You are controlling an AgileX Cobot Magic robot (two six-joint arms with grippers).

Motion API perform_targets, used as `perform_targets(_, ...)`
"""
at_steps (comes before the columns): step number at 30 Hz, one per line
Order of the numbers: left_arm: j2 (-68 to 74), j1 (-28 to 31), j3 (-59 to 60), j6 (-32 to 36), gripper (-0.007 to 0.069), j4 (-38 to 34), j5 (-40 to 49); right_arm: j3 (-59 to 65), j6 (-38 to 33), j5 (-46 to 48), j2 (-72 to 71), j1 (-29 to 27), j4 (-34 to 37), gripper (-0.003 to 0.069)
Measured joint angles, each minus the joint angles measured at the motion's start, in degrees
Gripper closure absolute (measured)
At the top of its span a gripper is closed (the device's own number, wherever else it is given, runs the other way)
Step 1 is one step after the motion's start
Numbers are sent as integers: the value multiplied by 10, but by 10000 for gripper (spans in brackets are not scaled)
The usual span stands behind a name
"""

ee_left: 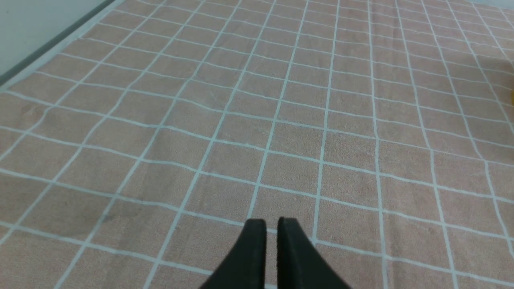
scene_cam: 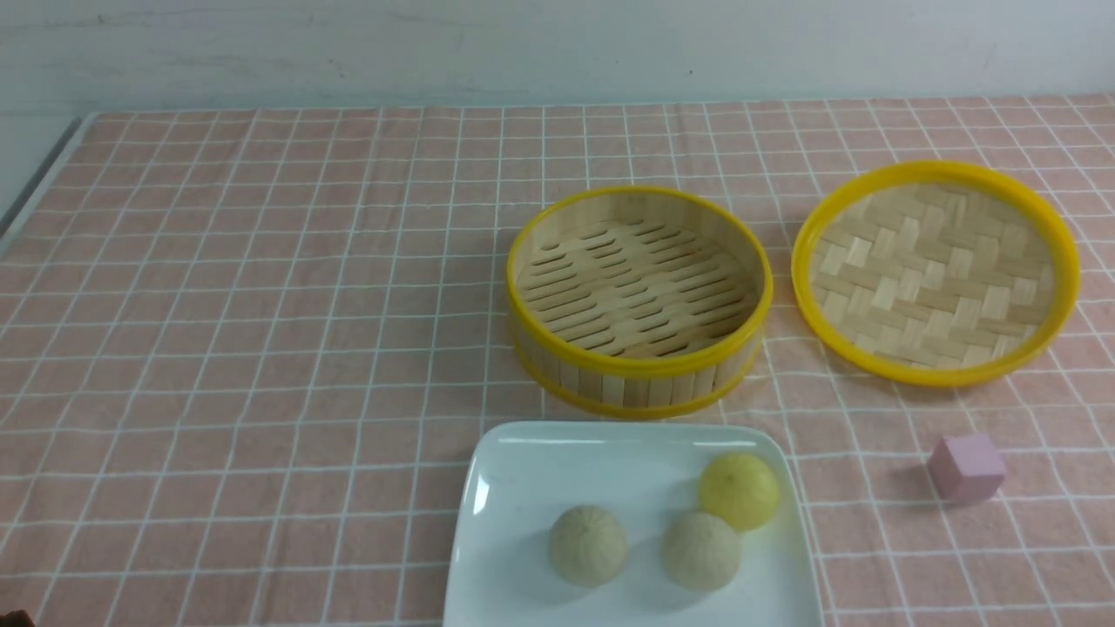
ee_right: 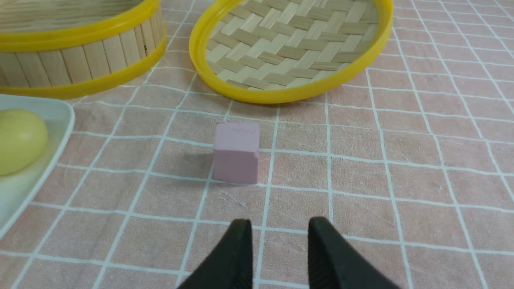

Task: Put the steamed buns into the plate on the pink tablecloth.

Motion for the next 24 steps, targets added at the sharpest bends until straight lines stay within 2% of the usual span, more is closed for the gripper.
perform_targets(24, 0, 0, 0, 0, 538, 0, 0, 0, 0, 0, 0, 0, 0, 423)
